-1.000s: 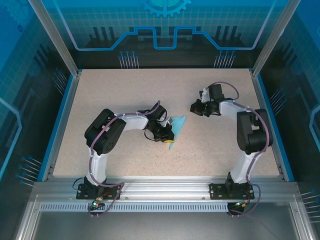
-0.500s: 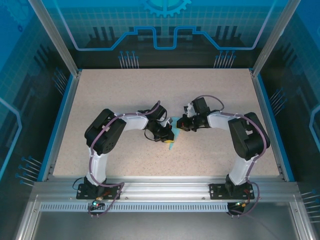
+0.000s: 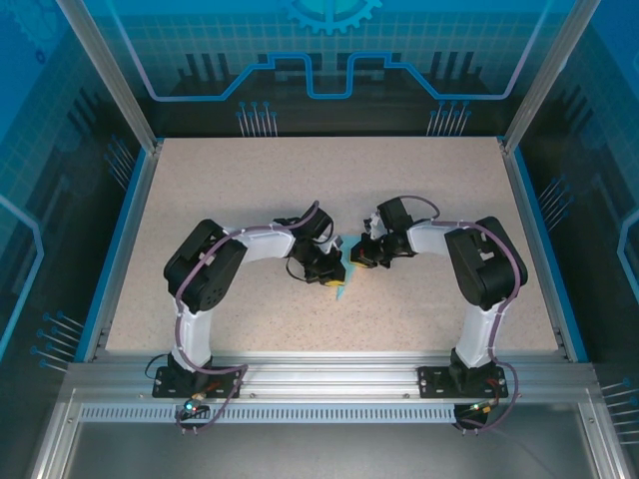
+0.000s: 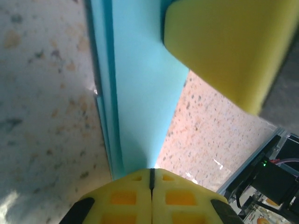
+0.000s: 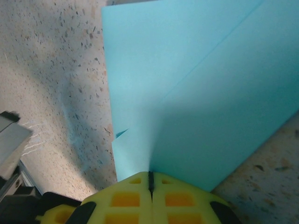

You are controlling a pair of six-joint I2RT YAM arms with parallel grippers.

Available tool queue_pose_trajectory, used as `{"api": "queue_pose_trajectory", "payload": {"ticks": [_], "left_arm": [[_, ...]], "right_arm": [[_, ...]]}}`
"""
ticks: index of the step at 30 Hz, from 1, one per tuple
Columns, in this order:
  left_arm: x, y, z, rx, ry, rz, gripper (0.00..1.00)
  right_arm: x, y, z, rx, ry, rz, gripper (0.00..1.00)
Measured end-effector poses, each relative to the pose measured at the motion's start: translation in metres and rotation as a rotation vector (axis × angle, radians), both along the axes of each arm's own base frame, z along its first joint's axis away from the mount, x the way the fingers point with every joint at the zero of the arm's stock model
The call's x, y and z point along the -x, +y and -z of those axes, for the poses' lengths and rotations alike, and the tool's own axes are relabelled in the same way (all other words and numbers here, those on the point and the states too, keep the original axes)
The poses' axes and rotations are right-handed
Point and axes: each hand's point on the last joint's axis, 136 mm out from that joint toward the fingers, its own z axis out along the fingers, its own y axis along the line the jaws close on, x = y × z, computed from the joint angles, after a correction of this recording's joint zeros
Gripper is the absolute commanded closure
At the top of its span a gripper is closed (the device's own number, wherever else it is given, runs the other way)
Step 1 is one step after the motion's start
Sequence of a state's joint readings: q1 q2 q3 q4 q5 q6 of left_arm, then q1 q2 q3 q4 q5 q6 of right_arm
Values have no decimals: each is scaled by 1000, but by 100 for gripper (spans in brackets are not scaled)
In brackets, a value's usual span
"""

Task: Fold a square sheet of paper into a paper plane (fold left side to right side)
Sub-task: Fold the wing for the fifth time at the center of the table.

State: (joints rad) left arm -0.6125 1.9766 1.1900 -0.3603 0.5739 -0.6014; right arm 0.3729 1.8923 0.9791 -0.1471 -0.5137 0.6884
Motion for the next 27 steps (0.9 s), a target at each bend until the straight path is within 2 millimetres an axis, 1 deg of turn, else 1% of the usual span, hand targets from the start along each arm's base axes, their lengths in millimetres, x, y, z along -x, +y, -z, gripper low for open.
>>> {"api": "queue_pose_trajectory", "payload": {"ticks": [5, 8, 14, 23, 27], "left_arm": [[2, -2, -19, 24, -15, 6, 91], [4, -7, -25, 45, -14, 19, 89], [15, -15, -25, 51, 0, 53, 89], [17, -14, -21, 35, 2, 53, 88], [17, -13, -16, 27, 13, 53, 87]], "right_arm": [[0, 0, 0, 0, 8, -1, 96], [-1, 1, 0, 2, 9, -5, 96], [0, 1, 1, 4, 10, -8, 96], [0, 1, 0, 10, 14, -16, 96], [0, 0, 1, 14, 16, -21, 96]]}}
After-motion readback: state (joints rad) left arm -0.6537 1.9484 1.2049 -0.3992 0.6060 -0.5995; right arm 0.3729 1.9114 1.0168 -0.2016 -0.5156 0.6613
